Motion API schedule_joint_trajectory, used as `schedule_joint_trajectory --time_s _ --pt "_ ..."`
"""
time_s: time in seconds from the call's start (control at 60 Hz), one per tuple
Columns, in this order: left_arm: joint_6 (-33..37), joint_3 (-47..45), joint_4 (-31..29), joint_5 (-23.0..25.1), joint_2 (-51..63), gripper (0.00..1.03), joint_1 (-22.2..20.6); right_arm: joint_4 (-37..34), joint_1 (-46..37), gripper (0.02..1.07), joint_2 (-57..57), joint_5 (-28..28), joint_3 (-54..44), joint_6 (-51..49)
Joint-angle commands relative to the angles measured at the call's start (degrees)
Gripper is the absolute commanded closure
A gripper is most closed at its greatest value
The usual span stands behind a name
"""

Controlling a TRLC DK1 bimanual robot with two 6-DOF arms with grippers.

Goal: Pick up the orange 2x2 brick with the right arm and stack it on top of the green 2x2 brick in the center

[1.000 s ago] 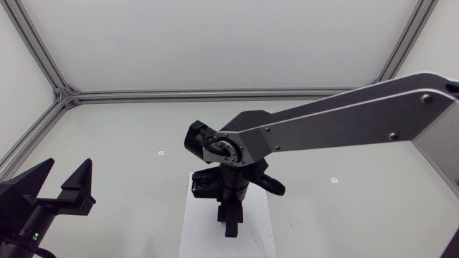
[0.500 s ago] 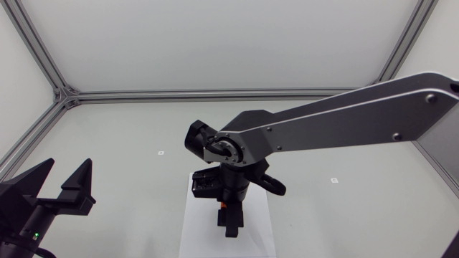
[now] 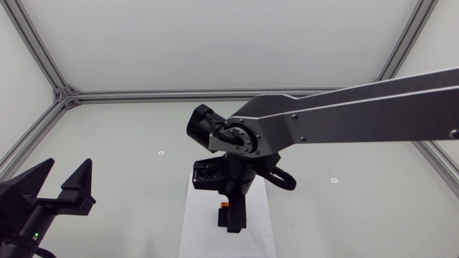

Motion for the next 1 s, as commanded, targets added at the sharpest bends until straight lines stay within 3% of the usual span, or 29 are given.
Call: schedule_joint_trajectory --time_s 0.0,0.417,0.983 --pt "0.73 -2.35 -0.87 0.25 -0.45 0.04 0.14 -1.21 0.04 0.07 -3.13 -0.36 -1.23 1.12" --pt "0.64 -2.35 -0.87 0.25 -0.45 0.04 0.14 -3.76 -5.23 0.07 -16.67 -2.99 -2.38 5.51" --pt "0.73 -2.35 -0.78 0.25 -0.45 0.04 0.14 -1.65 -27.65 0.07 -38.03 -5.98 -14.06 10.17"
